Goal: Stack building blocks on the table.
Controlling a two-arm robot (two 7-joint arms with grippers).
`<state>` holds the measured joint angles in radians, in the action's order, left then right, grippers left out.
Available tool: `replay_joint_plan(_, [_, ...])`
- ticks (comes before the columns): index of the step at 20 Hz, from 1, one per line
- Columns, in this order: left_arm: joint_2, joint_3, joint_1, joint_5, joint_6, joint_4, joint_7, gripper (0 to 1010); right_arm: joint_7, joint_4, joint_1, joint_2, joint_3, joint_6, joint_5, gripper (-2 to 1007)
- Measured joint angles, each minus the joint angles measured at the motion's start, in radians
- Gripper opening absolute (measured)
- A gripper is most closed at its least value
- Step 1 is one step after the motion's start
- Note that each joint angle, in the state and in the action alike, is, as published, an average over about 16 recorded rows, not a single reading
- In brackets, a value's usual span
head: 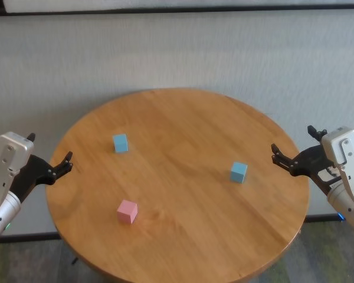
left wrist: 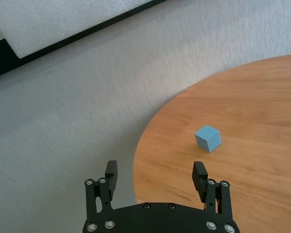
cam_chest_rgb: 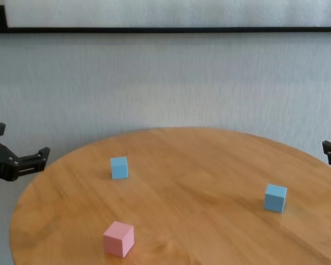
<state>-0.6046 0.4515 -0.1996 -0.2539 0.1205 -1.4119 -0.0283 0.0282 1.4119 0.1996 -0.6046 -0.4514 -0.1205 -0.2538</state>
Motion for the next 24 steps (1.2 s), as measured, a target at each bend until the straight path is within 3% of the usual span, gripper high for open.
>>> replay_joint_plan(24, [0.000, 0.000, 0.000, 0.000, 0.000, 0.000, 0.000, 1000, 0.000, 0.000, 0.000, 0.000, 0.000, 0.000, 0.000, 1005])
